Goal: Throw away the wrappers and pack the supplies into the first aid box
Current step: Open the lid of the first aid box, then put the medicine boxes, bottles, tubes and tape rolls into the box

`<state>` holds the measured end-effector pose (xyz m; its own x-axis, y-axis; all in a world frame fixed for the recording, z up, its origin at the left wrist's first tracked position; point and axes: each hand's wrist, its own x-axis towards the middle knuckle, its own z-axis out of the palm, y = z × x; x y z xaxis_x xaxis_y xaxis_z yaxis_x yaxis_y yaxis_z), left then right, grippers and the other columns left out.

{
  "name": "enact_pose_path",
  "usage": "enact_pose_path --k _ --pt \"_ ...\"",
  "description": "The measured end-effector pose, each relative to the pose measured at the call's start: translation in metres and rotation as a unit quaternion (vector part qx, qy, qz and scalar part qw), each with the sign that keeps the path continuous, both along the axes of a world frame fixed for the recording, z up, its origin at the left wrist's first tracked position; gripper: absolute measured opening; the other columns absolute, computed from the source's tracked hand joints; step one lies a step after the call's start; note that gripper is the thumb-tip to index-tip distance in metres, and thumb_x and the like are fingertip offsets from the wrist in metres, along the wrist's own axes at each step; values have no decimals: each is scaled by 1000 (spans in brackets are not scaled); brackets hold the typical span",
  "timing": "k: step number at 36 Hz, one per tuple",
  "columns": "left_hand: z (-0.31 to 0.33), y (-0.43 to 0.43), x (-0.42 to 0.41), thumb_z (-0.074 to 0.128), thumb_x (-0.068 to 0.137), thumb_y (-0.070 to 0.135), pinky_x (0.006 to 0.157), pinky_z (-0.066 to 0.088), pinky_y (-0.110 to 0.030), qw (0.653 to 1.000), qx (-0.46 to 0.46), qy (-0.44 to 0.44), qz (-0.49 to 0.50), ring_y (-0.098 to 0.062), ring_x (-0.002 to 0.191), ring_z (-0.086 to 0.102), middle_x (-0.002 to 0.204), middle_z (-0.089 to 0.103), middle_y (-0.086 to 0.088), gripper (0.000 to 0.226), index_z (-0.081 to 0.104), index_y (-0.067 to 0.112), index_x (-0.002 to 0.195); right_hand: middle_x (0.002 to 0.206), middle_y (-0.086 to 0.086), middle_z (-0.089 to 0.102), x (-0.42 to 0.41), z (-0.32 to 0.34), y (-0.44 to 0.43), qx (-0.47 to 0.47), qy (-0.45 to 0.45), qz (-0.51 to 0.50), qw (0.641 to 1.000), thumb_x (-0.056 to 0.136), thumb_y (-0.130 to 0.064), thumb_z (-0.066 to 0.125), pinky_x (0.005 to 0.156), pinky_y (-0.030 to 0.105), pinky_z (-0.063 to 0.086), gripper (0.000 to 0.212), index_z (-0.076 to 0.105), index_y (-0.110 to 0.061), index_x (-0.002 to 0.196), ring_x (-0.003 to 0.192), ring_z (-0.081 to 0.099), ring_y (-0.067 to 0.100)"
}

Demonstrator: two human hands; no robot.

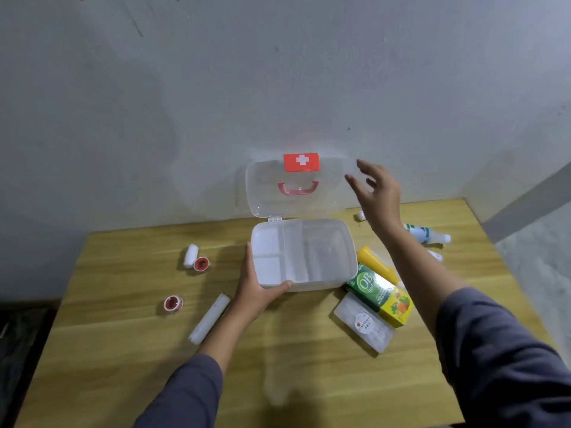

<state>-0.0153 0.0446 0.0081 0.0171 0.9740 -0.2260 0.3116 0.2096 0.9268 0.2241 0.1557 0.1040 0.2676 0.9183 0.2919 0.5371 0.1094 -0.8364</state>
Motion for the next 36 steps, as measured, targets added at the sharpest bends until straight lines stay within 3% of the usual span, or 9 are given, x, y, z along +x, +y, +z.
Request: enact_pose_path --k 8,15,21,27,31,34,36 --pt "-3 -1 0 80 47 51 117 26 -42 1000 -3 22 16 -18 143 23 157 19 -3 133 4 21 152 110 8 63 48 -74 -129 -159 -90 33 983 77 -23 73 84 29 43 40 61 -11 113 101 58 22" --pt "-9 2 -2 81 49 52 113 32 -50 999 -5 39 10 -23 141 28 154 25 -5 126 9 28 149 123 10 54 58 -107 -160 -258 -209 45 942 70 -32 76 87 36 45 65 50 -18 128 111 53 27" --pt "-10 2 -2 81 50 53 112 33 -50 999 5 39 6 -23 140 29 153 26 -6 124 10 29 149 120 8 56 63 -95 -157 -250 -194 -3 949 68 -36 77 86 39 47 66 51 -17 125 109 54 26" --pt "-8 2 -1 81 48 52 112 33 -50 1000 2 31 5 -23 139 30 152 27 -5 127 8 27 149 119 9 57 67 -61 -148 -137 -145 -47 979 68 -32 79 89 42 47 65 53 -12 124 109 53 26" --pt "-8 2 -1 85 51 44 112 35 -50 1000 5 18 7 -25 137 33 150 31 -8 125 11 23 149 122 4 56 52 -36 -122 -119 -157 27 980 70 -38 76 92 48 46 65 51 -19 126 110 53 22" --pt "-2 -1 2 87 61 23 113 30 -38 1000 5 6 1 -21 138 28 153 24 -5 124 2 24 152 133 -1 50 35 -27 -101 -164 -244 106 950 73 -45 70 101 49 37 68 45 -25 133 120 46 21" --pt "-1 -2 4 85 61 22 109 31 -34 1000 6 4 0 -18 135 29 150 26 -2 125 -2 24 151 134 0 48 23 -26 -89 -163 -291 138 933 75 -47 68 99 45 33 69 42 -26 135 123 43 22"
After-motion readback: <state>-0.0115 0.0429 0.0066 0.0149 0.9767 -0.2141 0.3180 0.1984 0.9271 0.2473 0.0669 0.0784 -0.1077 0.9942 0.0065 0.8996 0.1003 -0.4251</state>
